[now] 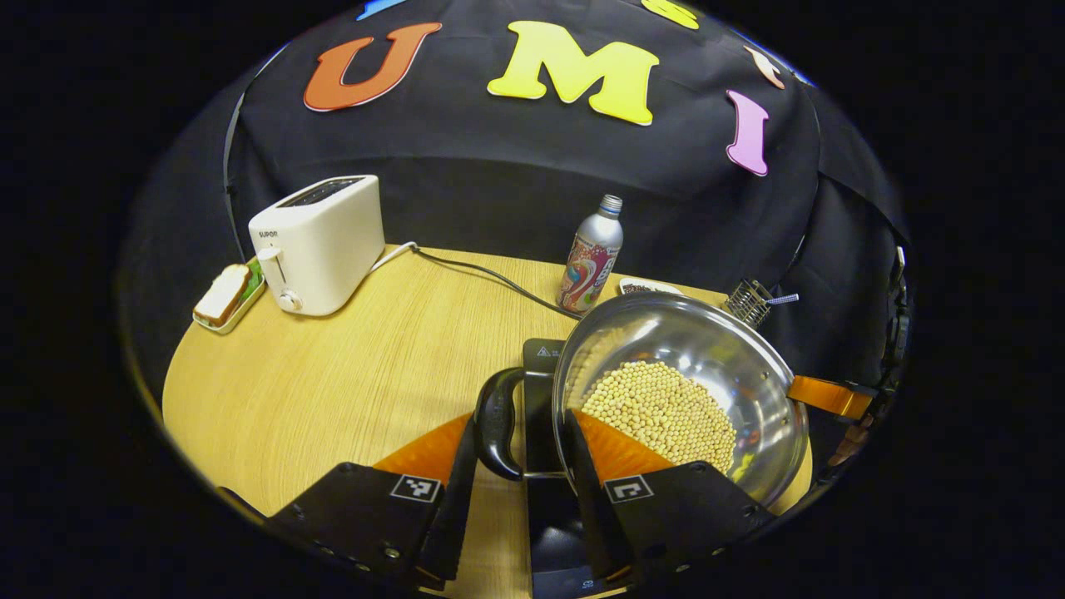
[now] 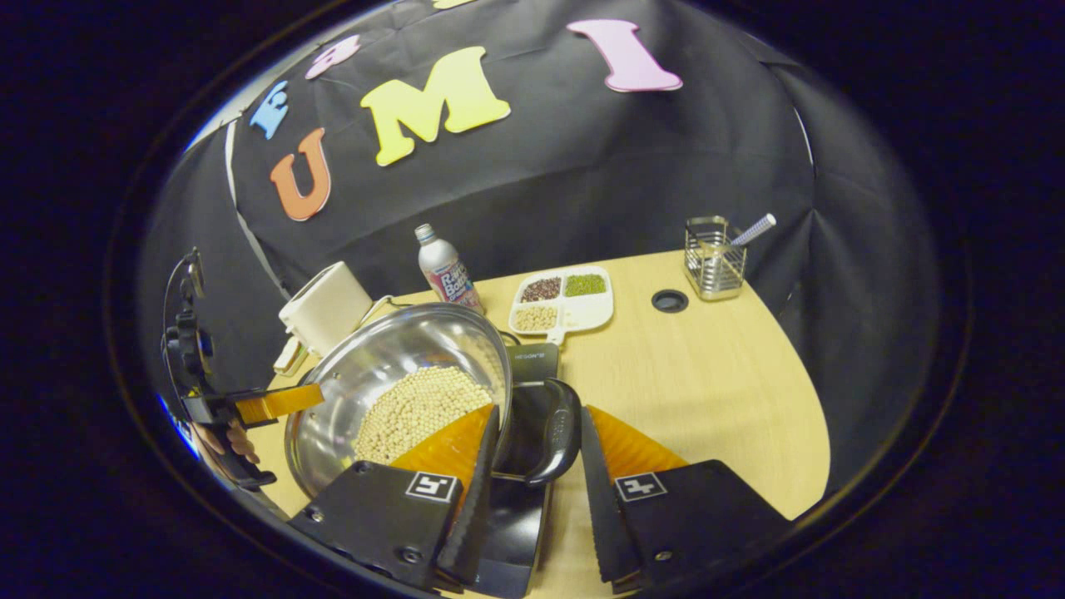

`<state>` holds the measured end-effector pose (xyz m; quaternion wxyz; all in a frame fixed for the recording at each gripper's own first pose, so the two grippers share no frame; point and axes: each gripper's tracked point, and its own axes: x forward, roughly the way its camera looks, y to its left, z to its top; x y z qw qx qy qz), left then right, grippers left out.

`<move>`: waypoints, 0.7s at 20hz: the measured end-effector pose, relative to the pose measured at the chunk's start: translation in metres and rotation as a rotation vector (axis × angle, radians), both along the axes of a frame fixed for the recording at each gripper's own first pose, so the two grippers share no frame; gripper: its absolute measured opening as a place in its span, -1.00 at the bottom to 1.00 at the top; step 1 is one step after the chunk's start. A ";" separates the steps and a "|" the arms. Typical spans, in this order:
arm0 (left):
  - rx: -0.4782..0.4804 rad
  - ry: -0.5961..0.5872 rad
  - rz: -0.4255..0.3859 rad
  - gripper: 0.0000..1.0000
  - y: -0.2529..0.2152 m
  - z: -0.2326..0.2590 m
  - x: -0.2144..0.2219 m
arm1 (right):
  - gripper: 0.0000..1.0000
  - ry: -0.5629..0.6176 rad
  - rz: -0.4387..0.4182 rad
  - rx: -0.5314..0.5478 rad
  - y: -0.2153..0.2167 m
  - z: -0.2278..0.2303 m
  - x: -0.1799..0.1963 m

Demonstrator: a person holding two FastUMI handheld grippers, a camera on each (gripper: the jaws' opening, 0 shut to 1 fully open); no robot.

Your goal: First push the handle of the pot to place it horizontally, then grasp the pot with both hands and set it on the induction cooktop.

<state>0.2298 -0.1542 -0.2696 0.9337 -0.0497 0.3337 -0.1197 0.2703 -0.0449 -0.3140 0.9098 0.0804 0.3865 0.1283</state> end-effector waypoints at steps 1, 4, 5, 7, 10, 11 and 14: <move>-0.013 0.005 0.007 0.12 0.000 -0.002 -0.004 | 0.07 -0.007 0.002 0.025 0.002 -0.006 0.003; -0.071 -0.033 0.018 0.12 -0.002 0.000 -0.001 | 0.15 -0.053 0.005 0.045 0.000 -0.005 0.004; -0.082 -0.034 0.019 0.13 -0.002 -0.001 -0.002 | 0.15 -0.068 0.010 0.036 0.000 -0.006 0.003; -0.094 -0.049 0.024 0.13 -0.002 -0.001 0.000 | 0.18 -0.080 0.000 0.038 0.000 -0.006 0.003; -0.128 -0.079 0.041 -0.06 -0.003 0.002 0.000 | 0.19 -0.095 -0.009 0.039 0.001 -0.005 0.004; -0.131 -0.082 0.041 0.14 -0.003 0.001 0.001 | 0.19 -0.097 -0.011 0.031 0.000 -0.005 0.004; -0.145 -0.088 0.028 0.17 -0.003 0.003 -0.006 | 0.24 -0.126 -0.012 -0.012 -0.003 0.000 0.005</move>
